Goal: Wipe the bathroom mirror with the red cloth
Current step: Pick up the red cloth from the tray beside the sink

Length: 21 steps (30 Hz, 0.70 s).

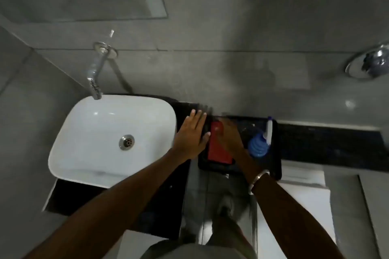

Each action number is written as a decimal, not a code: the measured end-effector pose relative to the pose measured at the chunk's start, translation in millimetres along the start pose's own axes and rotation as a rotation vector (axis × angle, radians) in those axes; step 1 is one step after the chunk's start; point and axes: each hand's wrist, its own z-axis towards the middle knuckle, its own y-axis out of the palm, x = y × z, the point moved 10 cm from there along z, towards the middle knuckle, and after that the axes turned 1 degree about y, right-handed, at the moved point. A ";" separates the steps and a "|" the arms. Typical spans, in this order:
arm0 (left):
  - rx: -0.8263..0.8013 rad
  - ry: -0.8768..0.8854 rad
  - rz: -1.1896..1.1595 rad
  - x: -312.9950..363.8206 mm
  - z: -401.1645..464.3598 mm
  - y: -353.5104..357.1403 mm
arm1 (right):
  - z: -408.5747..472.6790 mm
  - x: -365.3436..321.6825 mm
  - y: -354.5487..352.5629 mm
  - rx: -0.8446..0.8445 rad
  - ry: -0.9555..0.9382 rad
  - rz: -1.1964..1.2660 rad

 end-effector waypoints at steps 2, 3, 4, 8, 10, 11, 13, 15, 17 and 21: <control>-0.086 0.001 0.000 5.7 12.7 35.5 | 5.9 54.0 13.0 -0.004 0.240 0.030; -0.120 -0.013 0.008 5.2 14.7 51.5 | 2.2 81.1 24.3 -0.008 0.394 0.049; -0.140 -0.021 0.006 6.4 14.9 61.8 | -5.6 101.5 36.4 -0.021 0.536 0.081; -0.169 -0.080 -0.074 -2.6 17.7 96.8 | -15.0 138.5 66.7 0.057 0.810 0.087; -0.183 -0.118 -0.125 -7.7 12.9 106.6 | -11.4 143.8 76.7 0.110 0.845 0.142; -0.177 -0.122 -0.155 -7.8 11.3 108.1 | -9.1 145.9 79.4 0.137 0.864 0.183; -0.153 -0.106 -0.211 -6.6 8.6 108.6 | -1.7 147.8 85.7 0.146 0.863 0.248; -0.132 -0.098 -0.267 -7.7 7.3 107.7 | 8.4 146.0 89.5 0.103 0.814 0.308; -0.125 -0.115 -0.311 -9.2 7.2 106.9 | 15.7 145.9 90.0 0.063 0.782 0.359; -0.160 -0.165 -0.479 -7.6 7.3 104.2 | 18.7 142.0 95.0 0.014 0.808 0.648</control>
